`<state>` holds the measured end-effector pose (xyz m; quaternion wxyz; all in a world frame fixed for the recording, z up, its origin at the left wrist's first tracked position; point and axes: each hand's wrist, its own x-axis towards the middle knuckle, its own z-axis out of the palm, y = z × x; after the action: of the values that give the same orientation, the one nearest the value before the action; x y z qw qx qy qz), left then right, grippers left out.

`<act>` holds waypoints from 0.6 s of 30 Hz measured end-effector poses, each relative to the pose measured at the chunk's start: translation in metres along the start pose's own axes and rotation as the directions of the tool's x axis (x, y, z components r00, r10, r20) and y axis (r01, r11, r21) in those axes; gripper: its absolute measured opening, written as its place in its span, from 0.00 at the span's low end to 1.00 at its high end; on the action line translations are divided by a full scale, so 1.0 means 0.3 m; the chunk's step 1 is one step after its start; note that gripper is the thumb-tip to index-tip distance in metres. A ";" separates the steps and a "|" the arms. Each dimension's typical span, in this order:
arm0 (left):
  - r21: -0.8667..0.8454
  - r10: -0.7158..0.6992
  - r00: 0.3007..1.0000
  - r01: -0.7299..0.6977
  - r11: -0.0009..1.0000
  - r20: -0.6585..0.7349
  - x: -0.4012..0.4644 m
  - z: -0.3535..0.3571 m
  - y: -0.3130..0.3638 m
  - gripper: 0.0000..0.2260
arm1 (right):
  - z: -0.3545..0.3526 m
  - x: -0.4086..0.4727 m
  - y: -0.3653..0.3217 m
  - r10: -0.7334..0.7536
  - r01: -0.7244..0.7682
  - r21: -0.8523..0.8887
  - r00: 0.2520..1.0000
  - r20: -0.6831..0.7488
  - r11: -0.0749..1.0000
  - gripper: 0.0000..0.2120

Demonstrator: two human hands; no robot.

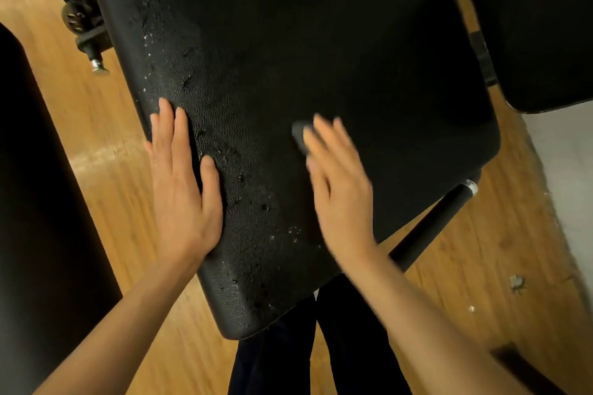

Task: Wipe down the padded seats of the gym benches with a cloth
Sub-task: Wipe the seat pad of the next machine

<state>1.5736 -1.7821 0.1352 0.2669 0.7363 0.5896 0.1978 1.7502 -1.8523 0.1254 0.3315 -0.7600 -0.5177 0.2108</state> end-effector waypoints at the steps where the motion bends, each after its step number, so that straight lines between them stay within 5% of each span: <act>1: -0.020 -0.010 1.000 0.010 1.000 -0.005 -0.005 -0.001 0.001 0.25 | -0.013 -0.105 -0.015 0.004 -0.005 0.035 1.000 0.020 0.999 0.19; 3: -0.054 -0.053 0.998 0.052 0.997 -0.022 -0.039 -0.008 0.013 0.25 | -0.034 -0.238 -0.034 -0.055 0.047 0.075 0.993 0.106 0.996 0.18; 6: -0.073 -0.126 0.992 0.124 0.990 -0.022 -0.157 -0.004 0.042 0.25 | -0.010 -0.064 0.007 -0.178 0.165 0.104 0.974 0.137 0.981 0.16; 11: -0.062 -0.185 0.980 0.181 0.982 -0.067 -0.263 0.042 0.073 0.25 | 0.088 0.137 -0.078 -0.008 0.009 0.049 1.000 -0.024 0.999 0.15; 15: -0.030 -0.171 0.981 0.169 0.985 -0.085 -0.260 0.052 0.069 0.25 | 0.022 -0.179 -0.070 -0.318 0.302 0.115 0.932 0.175 0.946 0.15; 18: -0.014 -0.161 0.982 0.160 0.987 -0.100 -0.262 0.058 0.069 0.24 | 0.054 0.010 -0.043 -0.405 0.380 0.152 0.894 0.191 0.912 0.16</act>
<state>1.5821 -1.8646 0.1366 0.2542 0.6747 0.6589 0.2143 1.7321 -1.8417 0.1236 0.3500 -0.5923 -0.6813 0.2501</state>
